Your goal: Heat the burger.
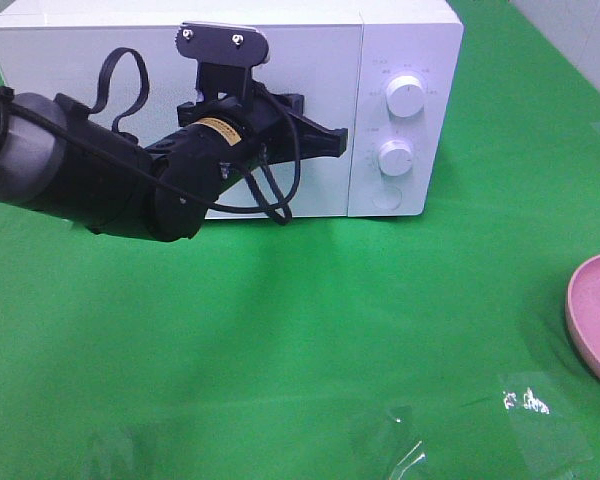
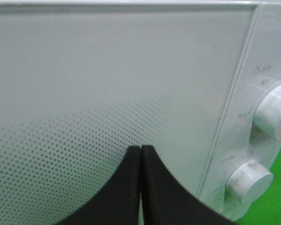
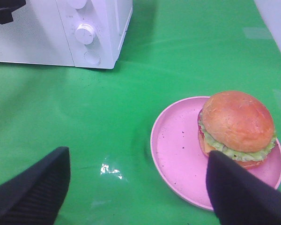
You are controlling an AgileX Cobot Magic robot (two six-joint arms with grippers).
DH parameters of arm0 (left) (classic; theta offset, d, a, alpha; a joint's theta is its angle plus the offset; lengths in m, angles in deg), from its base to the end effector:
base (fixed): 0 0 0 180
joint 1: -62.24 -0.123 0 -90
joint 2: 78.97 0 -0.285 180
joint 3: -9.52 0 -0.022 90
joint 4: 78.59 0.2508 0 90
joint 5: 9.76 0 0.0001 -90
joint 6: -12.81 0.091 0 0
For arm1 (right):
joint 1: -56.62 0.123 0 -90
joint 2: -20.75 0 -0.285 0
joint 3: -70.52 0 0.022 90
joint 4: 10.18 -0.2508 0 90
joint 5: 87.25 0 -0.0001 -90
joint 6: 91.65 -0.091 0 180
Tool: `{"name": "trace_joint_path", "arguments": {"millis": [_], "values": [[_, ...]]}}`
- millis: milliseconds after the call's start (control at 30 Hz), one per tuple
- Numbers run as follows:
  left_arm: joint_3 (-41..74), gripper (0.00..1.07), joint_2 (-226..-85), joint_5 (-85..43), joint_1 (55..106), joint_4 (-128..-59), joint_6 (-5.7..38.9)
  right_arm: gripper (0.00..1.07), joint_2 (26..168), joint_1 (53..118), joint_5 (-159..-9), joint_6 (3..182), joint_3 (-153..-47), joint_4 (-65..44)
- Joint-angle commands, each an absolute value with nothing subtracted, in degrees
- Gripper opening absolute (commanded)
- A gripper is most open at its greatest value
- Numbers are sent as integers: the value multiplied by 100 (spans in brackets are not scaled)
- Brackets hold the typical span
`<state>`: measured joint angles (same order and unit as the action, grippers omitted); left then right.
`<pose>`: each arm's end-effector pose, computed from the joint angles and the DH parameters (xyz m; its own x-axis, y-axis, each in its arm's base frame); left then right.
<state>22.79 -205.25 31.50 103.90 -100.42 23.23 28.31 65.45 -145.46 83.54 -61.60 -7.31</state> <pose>0.3397 -0.2724 0.1602 -0.1852 0.0215 -0.9825 0.4465 0.8925 -0.0646 -0.0045 -0.0046 0.2844 -0.4018 -0.0043 -0.9157 -0.0919 0.9951 0.0357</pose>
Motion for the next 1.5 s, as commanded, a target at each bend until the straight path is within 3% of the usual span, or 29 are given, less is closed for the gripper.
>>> {"name": "trace_joint_path", "arguments": {"millis": [33,300,400,433,467,500,533,567,600,667,1100,1267,1400,1500], "values": [[2159,0,-20399,2995,10097,-10626,2306,76,2687,6510,-14466,8331,-6137,-731],[2233,0,-20112,1580,10533,-10632,2300,76,2687,6510,-14466,8331,-6137,-731],[2233,4,-20021,480,10768,-10626,2300,76,2687,6510,-14466,8331,-6137,-731],[2233,18,-20015,268,10814,-10626,2300,76,2687,6510,-14466,8331,-6137,-731],[2233,18,-20015,268,10814,-10626,2300,76,2687,6510,-14466,8331,-6137,-731],[2233,49,-19975,-374,10882,-10626,2300,76,2687,6510,-14466,8331,-6137,-731],[2233,49,-19975,-374,10882,-10626,2300,76,2687,6510,-14466,8331,-6137,-731],[2233,80,-19918,-941,10888,-10632,2289,76,2687,6510,-14466,8331,-6137,-731],[2233,80,-19918,-941,10888,-10632,2289,76,2687,6510,-14466,8331,-6137,-731],[2233,101,-19786,-1675,10894,-10638,2226,76,2687,6510,-14466,8331,-6137,-731],[2222,101,-19007,-4098,10871,-10626,2260,76,2687,6510,-14466,8331,-6137,-731],[2222,101,-18548,-4986,10871,-10288,2243,76,2687,6510,-14466,8331,-6137,-731],[2222,101,-18216,-5439,10871,-9939,1922,76,2687,6510,-14466,8331,-6137,-731],[2222,101,-17889,-5731,10871,-9205,1281,76,2687,6510,-14466,8331,-6137,-731]]}}
